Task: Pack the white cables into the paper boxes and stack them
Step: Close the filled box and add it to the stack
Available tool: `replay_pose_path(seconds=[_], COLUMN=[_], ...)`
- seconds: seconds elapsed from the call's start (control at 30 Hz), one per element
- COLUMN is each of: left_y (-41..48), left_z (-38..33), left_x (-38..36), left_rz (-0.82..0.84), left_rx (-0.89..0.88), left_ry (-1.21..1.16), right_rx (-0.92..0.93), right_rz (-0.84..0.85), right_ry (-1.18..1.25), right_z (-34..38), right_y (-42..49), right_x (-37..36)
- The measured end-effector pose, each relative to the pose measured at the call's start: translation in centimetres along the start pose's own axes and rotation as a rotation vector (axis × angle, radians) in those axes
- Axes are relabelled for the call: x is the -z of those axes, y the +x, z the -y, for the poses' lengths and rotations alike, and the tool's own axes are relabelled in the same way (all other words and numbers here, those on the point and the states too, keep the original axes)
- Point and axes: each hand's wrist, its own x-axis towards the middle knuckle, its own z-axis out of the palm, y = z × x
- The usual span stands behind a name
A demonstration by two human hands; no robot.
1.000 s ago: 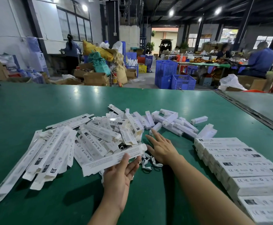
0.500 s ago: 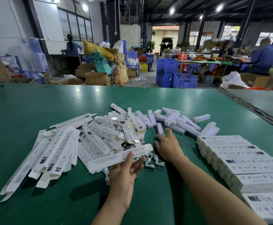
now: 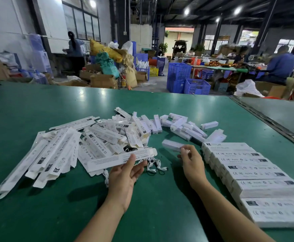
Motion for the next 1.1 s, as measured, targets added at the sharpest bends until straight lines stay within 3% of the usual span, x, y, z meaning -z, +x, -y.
replay_pose_path(seconds=[0.13, 0.37, 1.1], left_y=[-0.3, -0.9, -1.2], left_z=[0.1, 0.1, 0.3], left_x=[-0.2, -0.6, -0.7], left_rz=[0.001, 0.008, 0.074], left_rx=[-0.017, -0.026, -0.051], left_ry=[0.029, 0.077, 0.145], right_rx=[-0.029, -0.007, 0.023], right_rz=[0.039, 0.094, 0.127], right_ry=[0.456, 0.616, 0.466], right_z=[0.9, 1.1, 0.7], right_y=[-3.7, -6.8, -6.1], right_x=[1.7, 3.3, 2.8])
